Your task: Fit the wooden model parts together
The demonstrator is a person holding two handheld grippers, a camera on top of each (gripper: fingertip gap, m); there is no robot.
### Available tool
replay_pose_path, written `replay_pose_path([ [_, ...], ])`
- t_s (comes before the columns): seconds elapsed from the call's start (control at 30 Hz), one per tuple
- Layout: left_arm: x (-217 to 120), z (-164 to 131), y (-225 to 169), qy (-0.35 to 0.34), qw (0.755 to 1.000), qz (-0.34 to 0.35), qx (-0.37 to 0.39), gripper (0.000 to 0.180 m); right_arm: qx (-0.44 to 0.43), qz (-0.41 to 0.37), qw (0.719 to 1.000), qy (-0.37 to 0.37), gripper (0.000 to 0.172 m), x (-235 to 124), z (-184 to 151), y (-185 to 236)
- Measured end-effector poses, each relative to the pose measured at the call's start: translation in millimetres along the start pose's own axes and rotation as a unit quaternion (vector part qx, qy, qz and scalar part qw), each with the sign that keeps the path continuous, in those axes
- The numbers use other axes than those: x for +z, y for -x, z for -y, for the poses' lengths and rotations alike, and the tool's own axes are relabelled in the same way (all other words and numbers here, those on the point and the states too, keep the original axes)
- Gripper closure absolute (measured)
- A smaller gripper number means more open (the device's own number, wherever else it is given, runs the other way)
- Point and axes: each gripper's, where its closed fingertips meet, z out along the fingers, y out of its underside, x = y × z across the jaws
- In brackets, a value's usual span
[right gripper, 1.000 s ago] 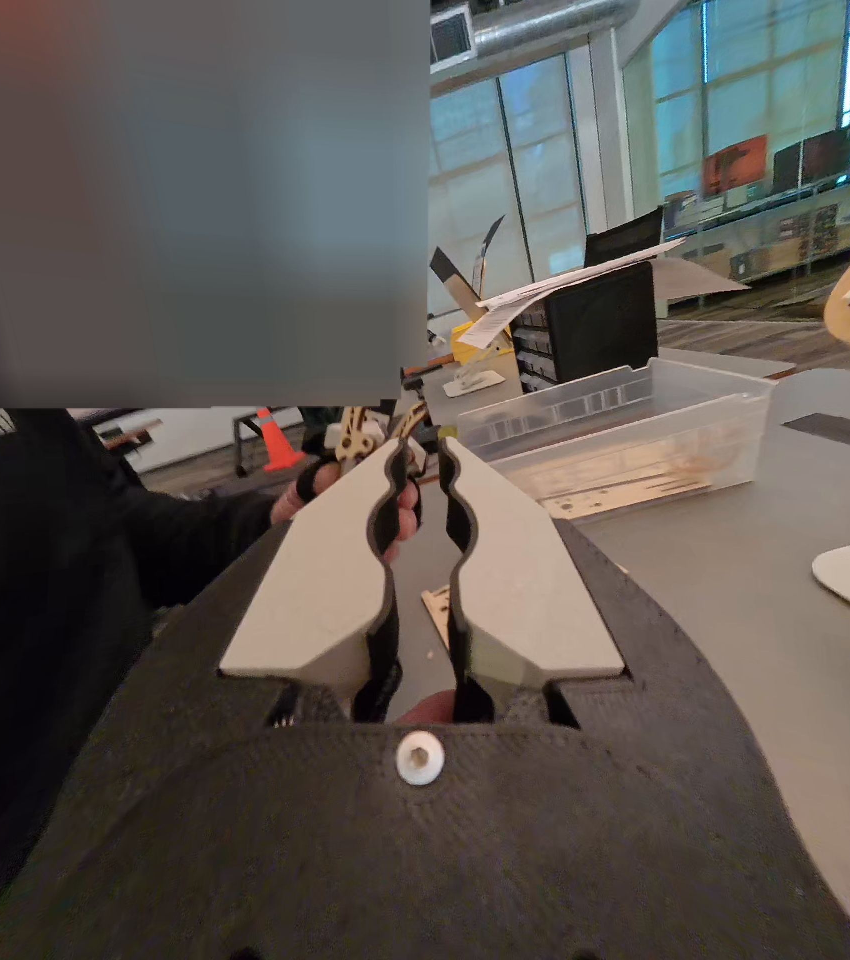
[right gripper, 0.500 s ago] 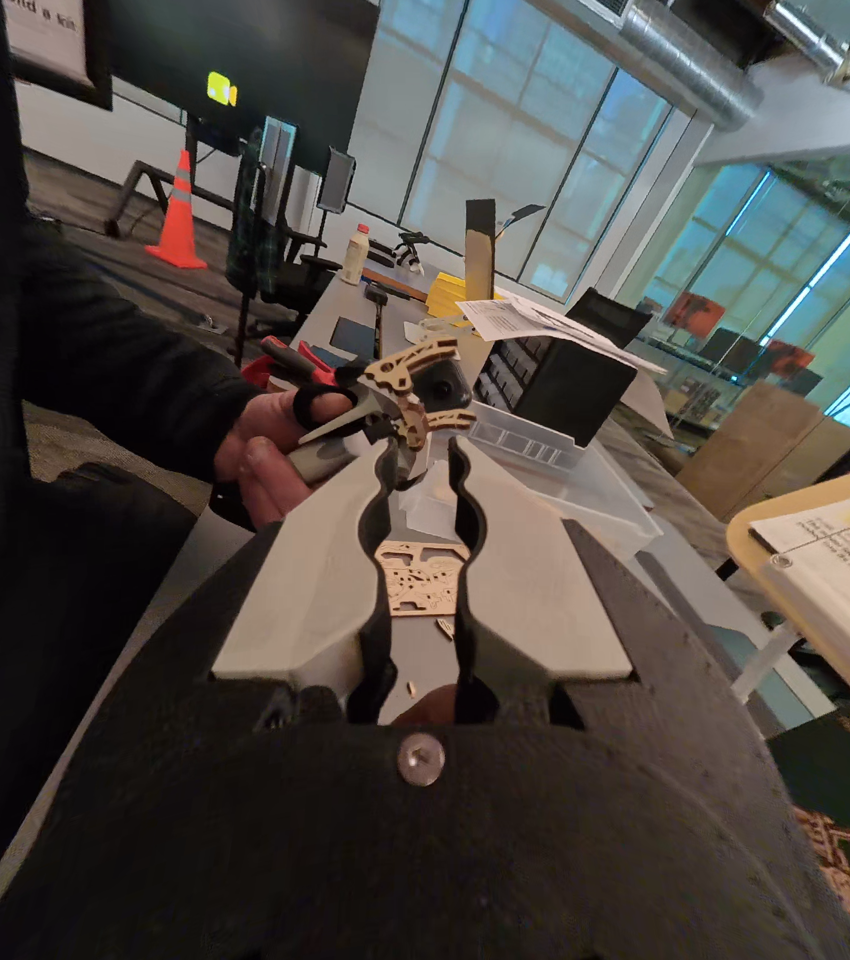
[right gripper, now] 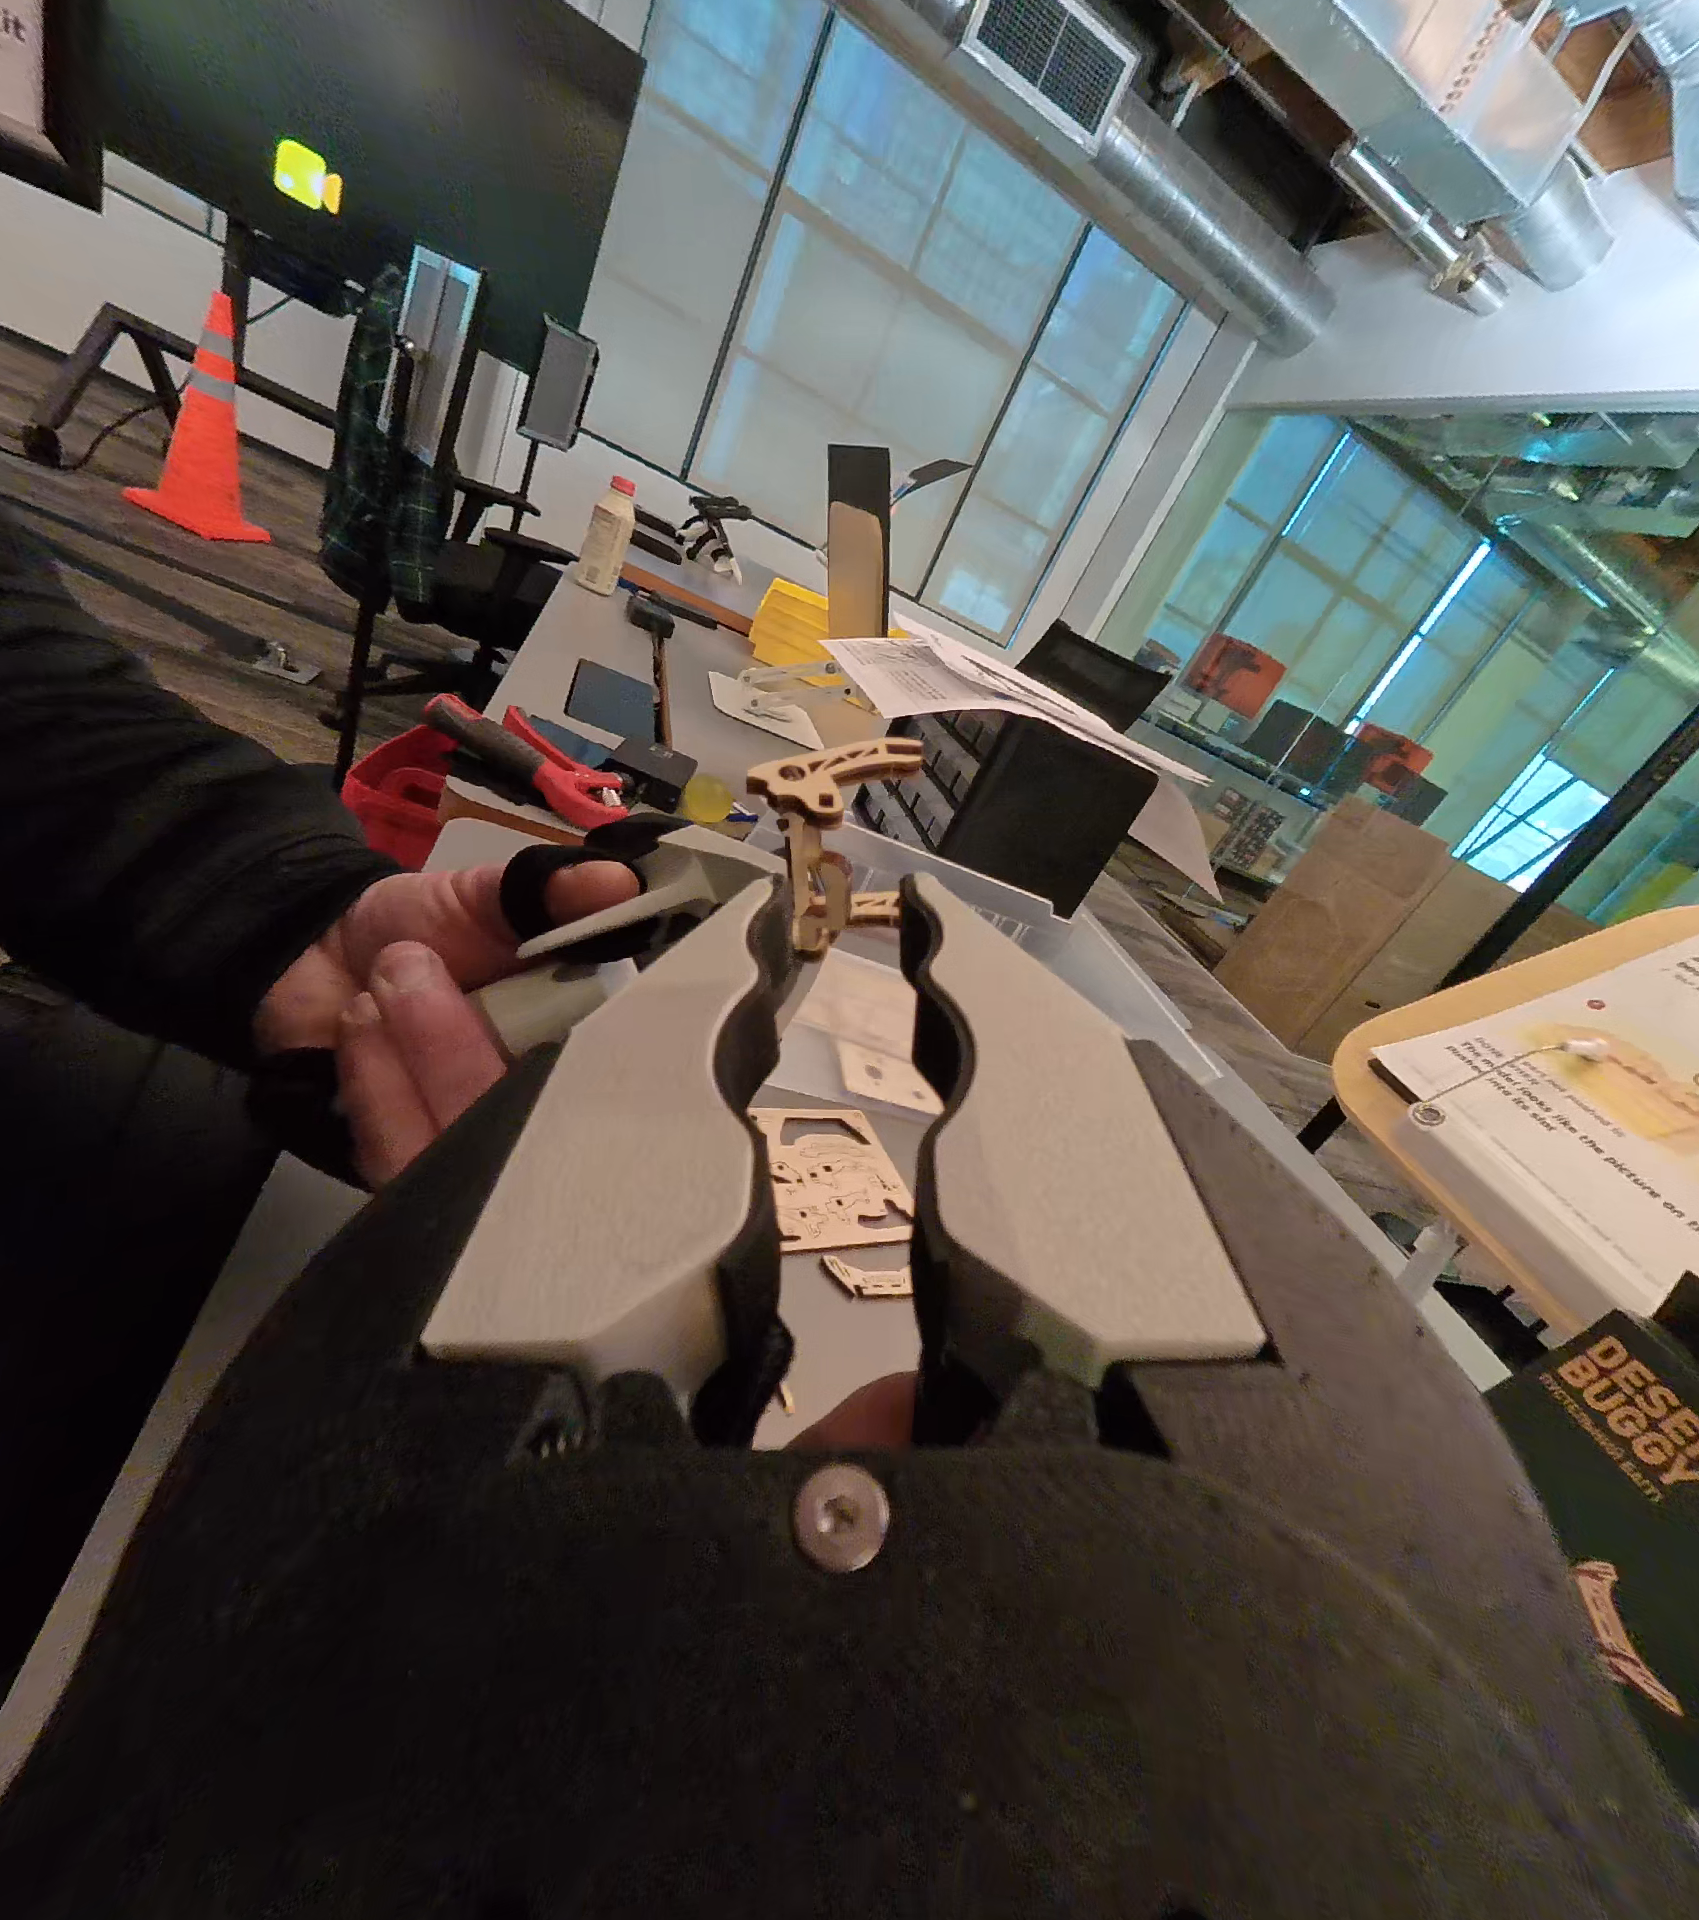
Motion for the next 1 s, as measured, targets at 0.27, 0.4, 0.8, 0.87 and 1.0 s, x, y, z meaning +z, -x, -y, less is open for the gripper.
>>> replay_pose_path([
  [0.27,1.0,-2.9,2.6,-0.015,1.0,-0.013,-0.023,0.176,-0.026,0.011,1.0,0.002,0.158,0.6,1.4,5.5],
  [0.4,1.9,-4.9,3.7,-0.017,0.999,-0.015,-0.028,0.175,-0.035,-0.003,0.999,0.013,0.16,2.2,-2.3,4.0],
  [0.8,4.2,-8.5,3.3,-0.016,0.999,-0.021,-0.031,0.175,-0.003,-0.009,1.0,-0.007,0.168,0.1,-1.6,1.4],
  [0.87,4.9,-9.1,3.9,-0.016,0.999,-0.021,-0.031,0.175,-0.001,-0.006,1.0,-0.007,0.167,0.3,-1.6,2.1],
  [1.0,6.3,-9.5,4.9,-0.014,0.999,-0.021,-0.029,0.175,0.002,-0.007,1.0,-0.008,0.167,-0.3,-1.8,0.6],
])
